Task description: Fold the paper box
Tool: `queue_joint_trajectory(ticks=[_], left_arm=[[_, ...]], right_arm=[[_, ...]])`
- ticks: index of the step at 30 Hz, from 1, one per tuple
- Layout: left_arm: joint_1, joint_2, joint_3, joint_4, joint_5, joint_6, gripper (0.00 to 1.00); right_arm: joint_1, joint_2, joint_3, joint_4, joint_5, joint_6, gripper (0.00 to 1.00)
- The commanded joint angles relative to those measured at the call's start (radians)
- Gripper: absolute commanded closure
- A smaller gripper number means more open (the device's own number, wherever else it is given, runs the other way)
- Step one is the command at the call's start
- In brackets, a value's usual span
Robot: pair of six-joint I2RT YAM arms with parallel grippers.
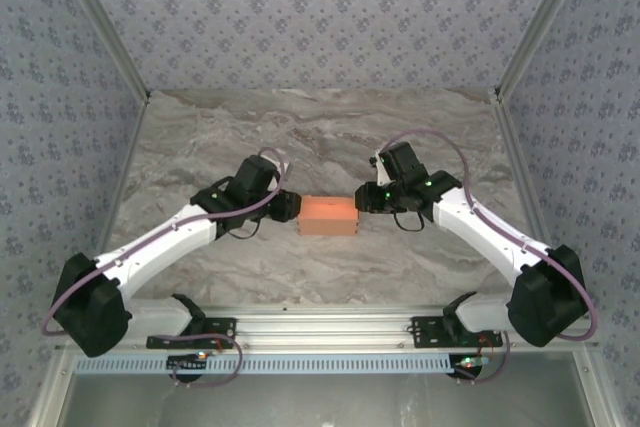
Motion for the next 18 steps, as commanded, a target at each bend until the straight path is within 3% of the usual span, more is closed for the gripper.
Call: queue_joint_trajectory(ticks=[1, 8, 18], left_arm=[[-0.004, 0.019, 0.037, 0.018, 0.063, 0.009, 0.62], [-0.004, 0.032, 0.022, 0.033, 0.069, -0.001, 0.66], [-0.007, 0.069, 0.047, 0.026, 0.099, -0.013, 0.85]], right_arm=[[0.014, -0.013, 0.012, -0.03, 0.021, 0.026, 0.67], [0.024, -0.001, 0.011, -0.017, 0.016, 0.039, 0.7], [0.046, 0.013, 0.021, -0.01, 0.019, 0.072, 0.77]])
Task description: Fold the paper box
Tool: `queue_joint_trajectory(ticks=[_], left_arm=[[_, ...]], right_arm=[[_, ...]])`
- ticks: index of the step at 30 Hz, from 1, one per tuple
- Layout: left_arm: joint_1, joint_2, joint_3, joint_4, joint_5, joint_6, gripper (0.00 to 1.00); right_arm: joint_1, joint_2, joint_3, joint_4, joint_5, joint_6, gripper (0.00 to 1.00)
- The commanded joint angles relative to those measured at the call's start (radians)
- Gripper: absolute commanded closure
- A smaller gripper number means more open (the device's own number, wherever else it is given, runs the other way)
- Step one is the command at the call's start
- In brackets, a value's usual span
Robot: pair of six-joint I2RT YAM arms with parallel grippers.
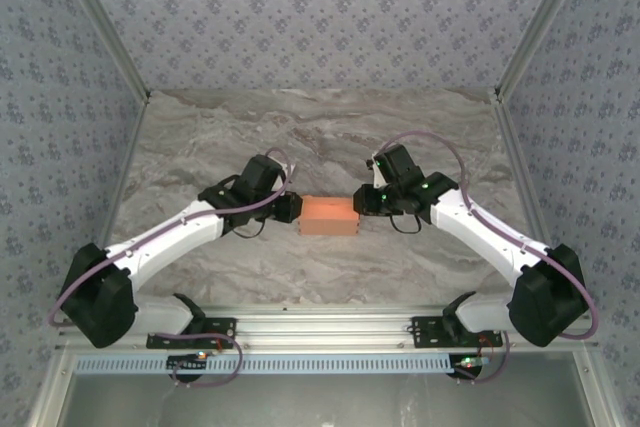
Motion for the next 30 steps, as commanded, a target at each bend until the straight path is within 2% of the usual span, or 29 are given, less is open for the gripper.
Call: queue_joint_trajectory(ticks=[1, 20, 30], left_arm=[[-0.005, 0.013, 0.043, 0.005, 0.031, -0.003, 0.86], [-0.028, 0.047, 0.003, 0.035, 0.002, -0.035, 0.98], [-0.074, 0.035, -0.081, 0.109, -0.104, -0.067, 1.0]], right_arm=[[0.009, 0.015, 0.021, -0.009, 0.014, 0.031, 0.77], [0.032, 0.014, -0.009, -0.001, 0.058, 0.033, 0.85], [0.072, -0.03, -0.083, 0.054, 0.11, 0.04, 0.86]])
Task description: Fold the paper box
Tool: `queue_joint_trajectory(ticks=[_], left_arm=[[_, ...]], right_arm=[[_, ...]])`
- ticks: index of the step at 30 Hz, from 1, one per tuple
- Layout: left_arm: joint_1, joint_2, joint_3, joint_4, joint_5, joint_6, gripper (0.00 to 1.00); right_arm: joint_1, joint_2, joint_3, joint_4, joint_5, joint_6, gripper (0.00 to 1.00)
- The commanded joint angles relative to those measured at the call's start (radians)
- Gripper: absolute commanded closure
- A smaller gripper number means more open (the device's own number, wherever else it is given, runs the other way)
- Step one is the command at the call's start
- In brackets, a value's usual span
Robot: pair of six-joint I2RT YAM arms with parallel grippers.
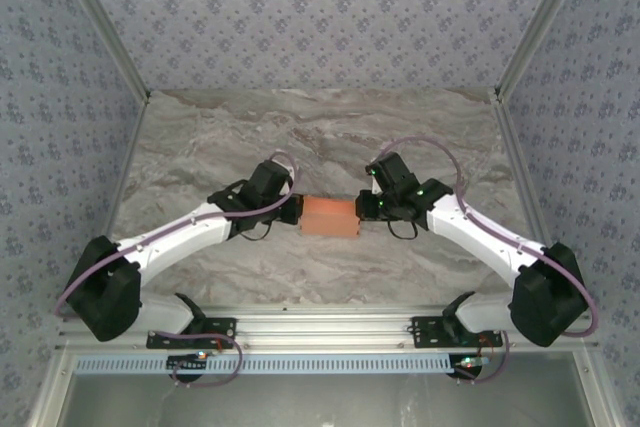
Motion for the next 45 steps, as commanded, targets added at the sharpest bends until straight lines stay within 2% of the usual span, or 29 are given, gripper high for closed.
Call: queue_joint_trajectory(ticks=[1, 10, 14, 17, 21, 26, 29, 36, 42, 45], left_arm=[[-0.035, -0.001, -0.037, 0.006, -0.028, -0.029, 1.0], [-0.047, -0.013, -0.103, 0.045, -0.123, -0.07, 1.0], [-0.046, -0.005, -0.097, 0.037, -0.129, -0.059, 1.0], [-0.046, 0.009, -0.094, 0.044, -0.123, -0.052, 1.0], [-0.052, 0.022, -0.094, 0.061, -0.114, -0.048, 1.0], [-0.076, 0.015, -0.109, 0.072, -0.172, -0.034, 1.0], [-0.083, 0.002, -0.141, 0.1, -0.209, -0.041, 1.0], [-0.094, -0.023, -0.238, 0.208, -0.248, -0.088, 1.0], [-0.094, 0.001, -0.213, 0.194, -0.24, -0.082, 1.0], [-0.094, 0.016, -0.197, 0.195, -0.21, -0.077, 0.97]], right_arm=[[0.032, -0.029, -0.032, 0.014, 0.028, 0.004, 0.86], [0.046, -0.156, -0.036, -0.007, 0.054, -0.023, 0.64], [0.044, -0.212, 0.002, -0.042, 0.043, -0.1, 0.58], [0.033, -0.194, 0.05, -0.078, 0.054, -0.169, 0.55], [-0.006, -0.092, 0.144, -0.116, 0.059, -0.178, 0.59], [-0.045, 0.027, 0.215, -0.006, -0.083, -0.095, 0.75], [-0.034, 0.056, 0.137, 0.187, -0.158, -0.005, 0.79], [-0.034, 0.02, -0.141, 0.491, -0.109, 0.038, 0.8], [-0.03, -0.051, -0.237, 0.504, -0.092, 0.007, 0.79], [-0.032, -0.083, -0.276, 0.51, -0.055, -0.005, 0.79]])
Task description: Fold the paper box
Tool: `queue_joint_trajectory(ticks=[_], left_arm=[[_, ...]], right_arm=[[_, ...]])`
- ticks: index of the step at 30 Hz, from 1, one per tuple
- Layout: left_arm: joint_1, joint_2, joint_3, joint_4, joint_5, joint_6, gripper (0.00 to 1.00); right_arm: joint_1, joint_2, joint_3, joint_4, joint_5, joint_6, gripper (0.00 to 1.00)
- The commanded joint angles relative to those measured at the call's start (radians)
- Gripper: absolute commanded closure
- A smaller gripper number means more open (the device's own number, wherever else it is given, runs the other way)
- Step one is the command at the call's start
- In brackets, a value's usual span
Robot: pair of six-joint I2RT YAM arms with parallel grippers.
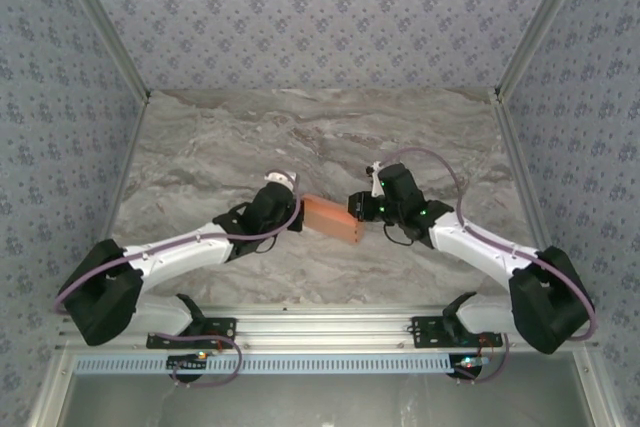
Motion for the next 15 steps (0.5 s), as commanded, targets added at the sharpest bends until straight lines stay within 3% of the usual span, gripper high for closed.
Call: queue_joint_trajectory(ticks=[1, 8, 15], left_arm=[[-0.002, 0.048, -0.005, -0.118, 0.037, -0.008, 0.97], [-0.005, 0.096, 0.045, -0.153, 0.051, 0.025, 0.97], [-0.018, 0.153, 0.081, -0.149, 0.057, 0.044, 0.97]], right_arm=[[-0.001, -0.044, -0.036, 0.031, 0.041, -0.01, 0.78], [-0.027, -0.131, 0.065, -0.041, 0.027, -0.038, 0.73], [-0.069, -0.017, 0.128, 0.068, -0.165, -0.009, 0.74]])
